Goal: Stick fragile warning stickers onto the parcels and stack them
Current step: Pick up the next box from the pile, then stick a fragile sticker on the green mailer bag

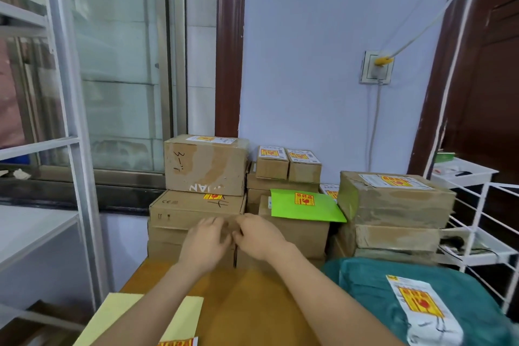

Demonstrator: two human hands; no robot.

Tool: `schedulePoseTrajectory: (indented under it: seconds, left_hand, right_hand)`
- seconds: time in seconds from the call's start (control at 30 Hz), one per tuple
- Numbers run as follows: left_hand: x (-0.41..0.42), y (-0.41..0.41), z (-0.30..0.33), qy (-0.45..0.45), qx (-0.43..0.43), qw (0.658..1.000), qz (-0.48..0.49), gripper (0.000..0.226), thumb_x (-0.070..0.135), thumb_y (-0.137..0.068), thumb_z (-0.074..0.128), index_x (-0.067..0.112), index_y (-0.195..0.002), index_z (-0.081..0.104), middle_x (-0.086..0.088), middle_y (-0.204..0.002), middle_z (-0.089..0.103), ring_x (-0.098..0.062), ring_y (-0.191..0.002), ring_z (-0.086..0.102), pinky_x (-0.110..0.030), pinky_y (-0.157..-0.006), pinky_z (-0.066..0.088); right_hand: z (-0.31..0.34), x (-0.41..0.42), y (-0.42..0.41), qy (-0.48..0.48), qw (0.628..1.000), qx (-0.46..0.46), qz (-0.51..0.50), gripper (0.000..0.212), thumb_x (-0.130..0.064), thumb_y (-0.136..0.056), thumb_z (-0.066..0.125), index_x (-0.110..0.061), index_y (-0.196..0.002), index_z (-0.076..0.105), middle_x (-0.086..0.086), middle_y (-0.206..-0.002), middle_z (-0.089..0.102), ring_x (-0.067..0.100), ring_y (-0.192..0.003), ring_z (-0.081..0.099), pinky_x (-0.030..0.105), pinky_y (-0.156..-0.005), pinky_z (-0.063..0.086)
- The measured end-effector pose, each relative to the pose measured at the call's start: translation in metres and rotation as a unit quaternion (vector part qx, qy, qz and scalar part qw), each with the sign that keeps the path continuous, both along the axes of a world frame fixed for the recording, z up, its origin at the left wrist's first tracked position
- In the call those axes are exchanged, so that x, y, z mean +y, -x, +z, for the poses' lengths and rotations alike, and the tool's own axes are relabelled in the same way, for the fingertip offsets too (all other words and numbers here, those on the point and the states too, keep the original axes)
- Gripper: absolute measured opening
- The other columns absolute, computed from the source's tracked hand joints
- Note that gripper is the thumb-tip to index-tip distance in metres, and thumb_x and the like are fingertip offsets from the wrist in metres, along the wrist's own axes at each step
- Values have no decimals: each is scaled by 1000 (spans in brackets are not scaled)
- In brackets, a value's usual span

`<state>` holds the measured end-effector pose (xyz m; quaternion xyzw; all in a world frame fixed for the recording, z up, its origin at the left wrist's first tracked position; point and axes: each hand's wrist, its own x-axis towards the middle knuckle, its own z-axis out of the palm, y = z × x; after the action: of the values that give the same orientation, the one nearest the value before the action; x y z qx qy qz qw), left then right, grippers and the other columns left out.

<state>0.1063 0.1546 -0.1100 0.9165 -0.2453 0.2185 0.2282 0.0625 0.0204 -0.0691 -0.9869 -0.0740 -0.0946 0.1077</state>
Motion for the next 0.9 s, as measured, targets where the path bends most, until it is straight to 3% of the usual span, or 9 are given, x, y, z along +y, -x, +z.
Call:
schedulePoseTrajectory:
  seconds: [0.17, 0.43, 0.53, 0.7, 0.77, 0.9]
  left_hand:
    - [-30, 43, -5, -68, 9, 997, -22, 28, 34, -94, 44, 16, -114, 52, -3, -114, 58, -23, -110, 51, -33, -81, 39]
    - [-70, 114, -4, -145, -1, 987, -69, 35, 38, -95, 42, 12, -117, 50, -8, -119, 56, -27, -113, 50, -36, -88, 40]
    - [-82, 142, 2, -138, -1, 987, -84, 36, 39, -96, 40, 11, -117, 49, -9, -119, 57, -28, -112, 51, -36, -85, 40]
    - [-99, 178, 9, -148, -5, 984, -100, 38, 40, -96, 40, 9, -116, 49, -11, -117, 57, -29, -109, 52, -36, -81, 39]
    - [-112, 179, 7, -152, 0, 982, -110, 40, 42, -96, 40, 10, -119, 48, -11, -118, 57, -29, -110, 52, -36, -81, 39]
    - [-136, 177, -11, -120, 66, 983, -122, 44, 46, -96, 39, 14, -124, 46, -9, -123, 56, -28, -113, 52, -36, -85, 42]
  right_hand:
    - [-4, -32, 51, -9, 1000, -8, -26, 36, -23, -96, 44, -8, -127, 53, 15, -124, 57, 32, -114, 53, 38, -89, 46]
    - [-14, -97, 139, -1, 991, -59, -120, 22, -21, -97, 44, -4, -104, 56, 14, -112, 57, 32, -107, 55, 36, -80, 43]
    - [-19, -128, 177, -15, 982, -63, -175, 28, -19, -96, 44, -4, -114, 58, 13, -118, 59, 33, -110, 55, 37, -84, 45]
    - [-27, -174, 231, -7, 965, -60, -254, 29, -20, -96, 43, -3, -115, 58, 14, -122, 54, 33, -114, 51, 37, -81, 45]
    - [-27, -192, 240, 9, 960, -71, -270, 34, -22, -97, 44, -3, -123, 54, 14, -128, 51, 32, -118, 48, 39, -87, 45]
    - [-35, -219, 251, 12, 947, -89, -307, 39, -26, -98, 44, -4, -130, 50, 13, -131, 50, 30, -121, 47, 41, -94, 44]
